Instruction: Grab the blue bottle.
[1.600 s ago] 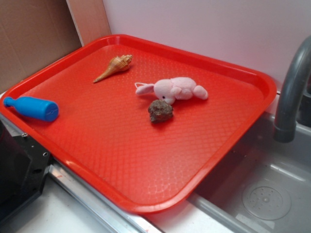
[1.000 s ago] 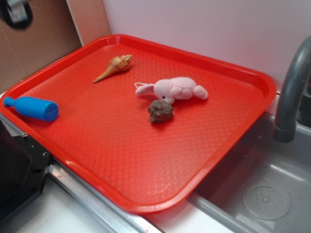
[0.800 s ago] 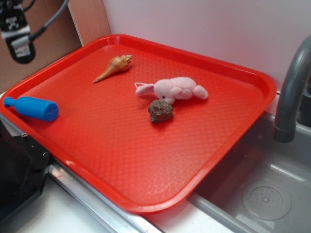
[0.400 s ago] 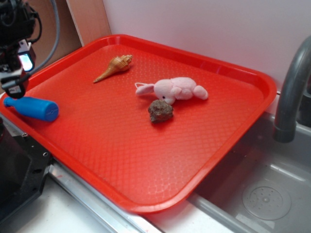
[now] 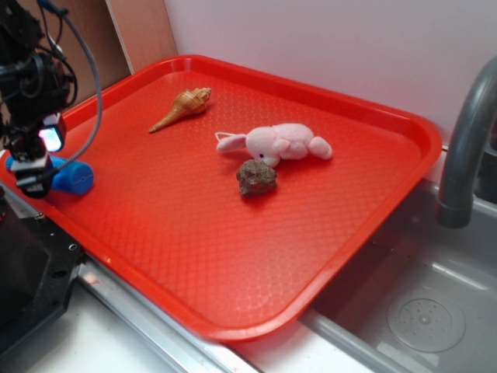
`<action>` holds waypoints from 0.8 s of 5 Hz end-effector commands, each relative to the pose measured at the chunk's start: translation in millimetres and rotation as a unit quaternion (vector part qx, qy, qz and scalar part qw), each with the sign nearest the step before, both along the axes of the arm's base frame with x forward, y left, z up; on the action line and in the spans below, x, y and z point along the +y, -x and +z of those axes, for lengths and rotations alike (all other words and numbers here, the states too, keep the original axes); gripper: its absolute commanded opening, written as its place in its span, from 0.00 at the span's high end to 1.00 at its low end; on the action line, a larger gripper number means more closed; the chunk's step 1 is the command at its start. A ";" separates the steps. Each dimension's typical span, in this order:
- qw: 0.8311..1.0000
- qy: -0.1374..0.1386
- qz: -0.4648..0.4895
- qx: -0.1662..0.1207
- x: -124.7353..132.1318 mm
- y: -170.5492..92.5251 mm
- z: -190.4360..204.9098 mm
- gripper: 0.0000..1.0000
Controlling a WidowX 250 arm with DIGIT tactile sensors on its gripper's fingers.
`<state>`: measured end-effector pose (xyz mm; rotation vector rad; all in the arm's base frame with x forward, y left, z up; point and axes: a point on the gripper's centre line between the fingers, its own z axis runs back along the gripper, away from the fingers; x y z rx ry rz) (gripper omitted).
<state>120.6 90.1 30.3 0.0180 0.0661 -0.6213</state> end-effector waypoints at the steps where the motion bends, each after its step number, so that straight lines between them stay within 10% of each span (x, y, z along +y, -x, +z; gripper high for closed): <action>1: 0.999 -0.026 0.011 0.042 -15.3 -18.9 -21.6 1.00; 4: 0.975 -0.043 0.209 -0.054 -58.0 -44.7 95.0 1.00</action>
